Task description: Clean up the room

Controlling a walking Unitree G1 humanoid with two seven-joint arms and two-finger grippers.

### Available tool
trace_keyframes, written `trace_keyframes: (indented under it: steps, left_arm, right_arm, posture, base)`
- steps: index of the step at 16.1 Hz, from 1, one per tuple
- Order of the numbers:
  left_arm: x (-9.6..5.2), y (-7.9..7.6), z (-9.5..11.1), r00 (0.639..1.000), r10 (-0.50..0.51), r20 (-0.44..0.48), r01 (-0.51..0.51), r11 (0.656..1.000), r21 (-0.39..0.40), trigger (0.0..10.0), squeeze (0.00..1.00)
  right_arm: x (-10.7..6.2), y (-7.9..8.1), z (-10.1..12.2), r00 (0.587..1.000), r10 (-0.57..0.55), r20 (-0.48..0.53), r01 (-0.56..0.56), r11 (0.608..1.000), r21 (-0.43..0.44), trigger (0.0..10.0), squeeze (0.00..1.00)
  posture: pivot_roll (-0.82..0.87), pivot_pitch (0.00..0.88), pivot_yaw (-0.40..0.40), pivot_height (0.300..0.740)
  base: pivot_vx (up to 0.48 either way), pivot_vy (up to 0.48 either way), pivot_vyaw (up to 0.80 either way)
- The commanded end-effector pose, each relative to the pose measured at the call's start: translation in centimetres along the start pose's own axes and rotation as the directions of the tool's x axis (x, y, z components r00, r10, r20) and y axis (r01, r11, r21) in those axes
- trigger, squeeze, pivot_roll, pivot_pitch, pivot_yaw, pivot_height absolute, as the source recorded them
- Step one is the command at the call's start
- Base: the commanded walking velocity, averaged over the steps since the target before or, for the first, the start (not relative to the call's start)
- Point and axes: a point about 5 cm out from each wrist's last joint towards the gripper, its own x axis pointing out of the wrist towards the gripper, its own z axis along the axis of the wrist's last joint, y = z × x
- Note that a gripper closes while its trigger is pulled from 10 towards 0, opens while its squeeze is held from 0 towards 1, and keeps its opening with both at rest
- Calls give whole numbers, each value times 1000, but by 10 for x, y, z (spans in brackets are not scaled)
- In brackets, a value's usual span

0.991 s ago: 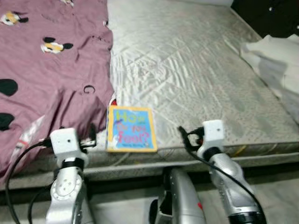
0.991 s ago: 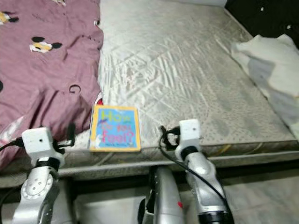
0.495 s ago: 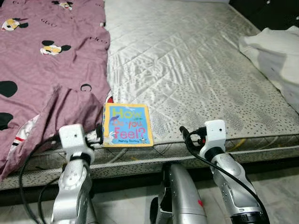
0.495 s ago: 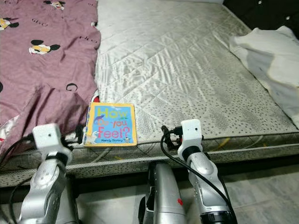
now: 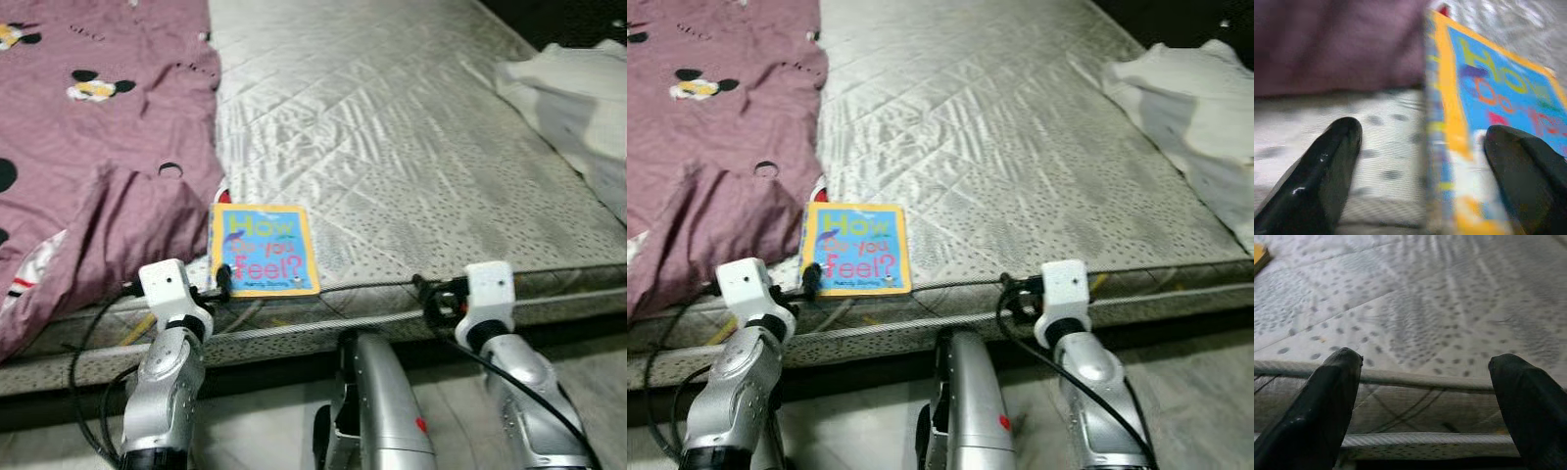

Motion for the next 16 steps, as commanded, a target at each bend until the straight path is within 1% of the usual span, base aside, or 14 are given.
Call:
trace_keyframes:
  steps: [1, 2, 3, 4, 5, 6, 7, 8, 10, 12, 13, 15, 16]
  left_arm:
    - [2, -5, -6, 999, -39, -36, 38, 999, -25, 10000, 0]
    - [5, -5, -7, 998, -48, -39, 45, 997, -68, 10000, 0]
    - [9, -6, -8, 995, -86, -48, 82, 993, -88, 10000, 0]
    - [15, -7, -11, 989, -127, -78, 116, 984, -135, 10000, 0]
    - [18, -9, -12, 983, -162, -88, 145, 975, -170, 10000, 0]
    - [20, -12, -15, 969, -216, -116, 185, 954, -236, 10000, 0]
    - [21, -15, -16, 963, -242, -120, 202, 940, -275, 10000, 0]
    - [21, -17, -18, 953, -274, -126, 219, 916, -336, 0, 0]
    - [21, -21, -23, 929, -338, -151, 261, 887, -380, 0, 0]
    - [21, -23, -28, 909, -370, -192, 280, 882, -379, 0, 0]
    - [21, -24, -30, 896, -389, -214, 280, 870, -406, 0, 0]
    - [23, -25, -28, 890, -402, -213, 288, 861, -419, 0, 0]
    - [22, -25, -29, 872, -426, -241, 302, 856, -420, 0, 0]
  right_arm:
    - [-2, -6, 6, 1000, -21, 13, 21, 1000, -7, 10000, 0]
    - [-3, -7, 8, 1000, -16, 21, 17, 1000, -17, 10000, 0]
    - [-4, -7, 10, 1000, -5, 20, 6, 1000, -23, 10000, 0]
    - [-7, -5, 11, 1000, 19, 18, -18, 999, -41, 10000, 0]
    - [-8, -5, 12, 999, 27, 21, -26, 998, -53, 10000, 0]
    - [-9, -5, 12, 999, 25, 22, -24, 998, -53, 10000, 0]
    - [-8, -6, 13, 999, 22, 25, -20, 998, -54, 10000, 0]
    - [-7, -7, 15, 999, 12, 30, -10, 998, -56, 10000, 0]
    - [-5, -9, 18, 999, 10, 38, -7, 998, -58, 10000, 0]
    - [-3, -9, 20, 999, 10, 42, -7, 998, -61, 10000, 0]
    - [0, -8, 22, 999, 12, 50, -9, 998, -63, 10000, 0]
    - [3, -7, 23, 998, 16, 57, -12, 998, -64, 10000, 0]
    - [7, -5, 25, 998, 16, 67, -11, 998, -65, 10000, 0]
  posture:
    - [-126, 177, -126, 466]
    - [-155, 173, -133, 466]
    - [-164, 171, -135, 466]
    - [-171, 168, -137, 466]
    - [-178, 164, -137, 466]
    - [-179, 163, -137, 466]
    - [-181, 158, -135, 466]
    - [-182, 155, -135, 466]
    - [-185, 147, -133, 466]
    - [-184, 135, -133, 466]
    - [-179, 129, -134, 466]
    - [-174, 119, -131, 466]
    - [-168, 112, -129, 466]
  base:
    - [0, 0, 0]
    - [0, 0, 0]
    - [0, 0, 0]
    - [0, 0, 0]
    - [0, 0, 0]
    - [0, 0, 0]
    - [0, 0, 0]
    - [0, 0, 0]
    - [0, 0, 0]
    - [0, 0, 0]
    - [0, 0, 0]
    - [0, 0, 0]
    - [0, 0, 0]
